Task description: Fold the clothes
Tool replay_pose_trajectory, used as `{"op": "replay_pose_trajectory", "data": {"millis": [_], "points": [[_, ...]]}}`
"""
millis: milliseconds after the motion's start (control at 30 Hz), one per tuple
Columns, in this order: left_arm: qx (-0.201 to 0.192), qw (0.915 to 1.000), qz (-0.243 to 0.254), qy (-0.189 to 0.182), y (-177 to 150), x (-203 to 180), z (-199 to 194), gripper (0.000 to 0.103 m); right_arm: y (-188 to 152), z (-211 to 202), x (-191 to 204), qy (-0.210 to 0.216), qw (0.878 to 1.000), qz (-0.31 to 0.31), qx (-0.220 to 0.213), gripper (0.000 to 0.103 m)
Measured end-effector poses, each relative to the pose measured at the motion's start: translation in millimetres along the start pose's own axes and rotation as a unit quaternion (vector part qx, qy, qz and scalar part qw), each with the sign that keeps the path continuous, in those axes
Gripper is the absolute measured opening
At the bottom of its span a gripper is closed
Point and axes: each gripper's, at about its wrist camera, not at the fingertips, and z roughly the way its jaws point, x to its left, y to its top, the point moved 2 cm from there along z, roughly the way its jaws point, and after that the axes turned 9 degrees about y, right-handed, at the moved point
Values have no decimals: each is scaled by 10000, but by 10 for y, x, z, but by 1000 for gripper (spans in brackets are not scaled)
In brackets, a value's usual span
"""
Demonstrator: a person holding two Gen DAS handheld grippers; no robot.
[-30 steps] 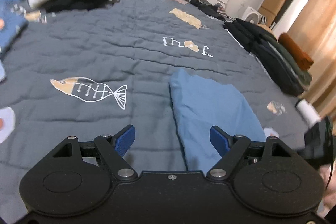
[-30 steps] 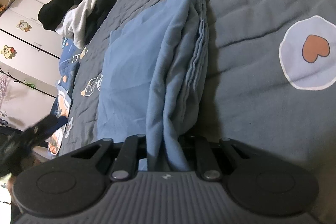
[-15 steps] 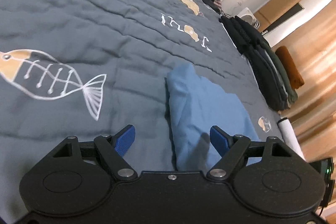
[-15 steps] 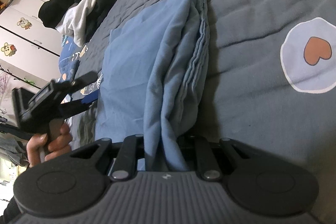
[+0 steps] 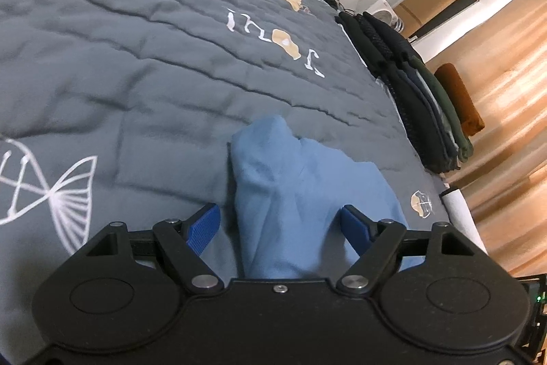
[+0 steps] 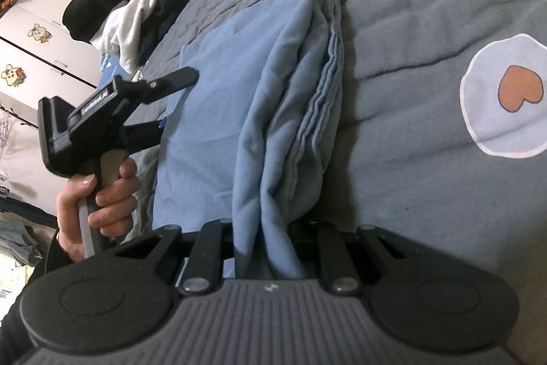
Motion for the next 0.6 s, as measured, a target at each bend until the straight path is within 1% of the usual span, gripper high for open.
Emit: {"op": "replay_pose_trajectory", "data": {"millis": [433, 567, 600], "points": [[146, 9993, 196, -286, 44, -137, 205, 75, -12, -13, 7, -16, 10000, -16, -3, 14], [185, 9993, 166, -288, 60, -146, 233, 73, -35, -22, 4, -34, 10000, -30, -6, 14], [201, 9992, 178, -284, 68, -162, 229, 71, -37, -22, 2, -38, 10000, -34, -5, 14]]}}
